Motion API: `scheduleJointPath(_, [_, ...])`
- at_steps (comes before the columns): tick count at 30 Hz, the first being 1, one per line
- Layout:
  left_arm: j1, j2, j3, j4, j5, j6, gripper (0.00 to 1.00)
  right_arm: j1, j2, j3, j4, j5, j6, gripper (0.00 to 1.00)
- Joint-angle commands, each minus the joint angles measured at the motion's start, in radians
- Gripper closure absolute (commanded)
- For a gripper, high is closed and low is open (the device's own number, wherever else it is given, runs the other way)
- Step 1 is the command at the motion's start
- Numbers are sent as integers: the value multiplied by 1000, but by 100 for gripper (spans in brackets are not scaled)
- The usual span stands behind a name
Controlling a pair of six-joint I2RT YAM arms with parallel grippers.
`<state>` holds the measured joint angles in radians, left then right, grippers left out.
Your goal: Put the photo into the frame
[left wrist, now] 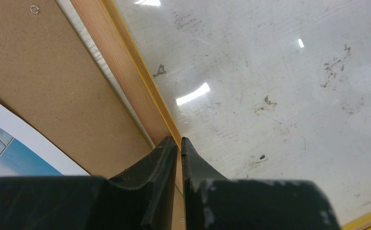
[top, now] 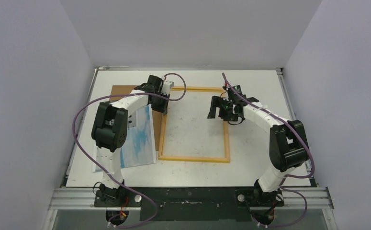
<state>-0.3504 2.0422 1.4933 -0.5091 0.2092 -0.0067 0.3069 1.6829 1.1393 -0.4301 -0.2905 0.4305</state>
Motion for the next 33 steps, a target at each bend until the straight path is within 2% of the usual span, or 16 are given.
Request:
scheduleJointPath(1, [22, -9, -7, -72, -29, 14, 91, -7, -20, -10, 36, -12, 14, 10])
scheduleJointPath(10, [38, -27, 31, -101, 16, 16, 90, 1, -26, 54, 12, 150, -8, 10])
scheduleJointPath(14, [56, -43, 64, -131, 49, 16, 86, -2, -1, 98, 26, 232, -6, 10])
scheduleJointPath(21, [106, -35, 136, -174, 90, 23, 77, -19, 112, 219, 83, 234, -6, 10])
scheduleJointPath(33, [110, 94, 194, -149, 14, 33, 78, -63, 288, 324, 124, 135, 6, 9])
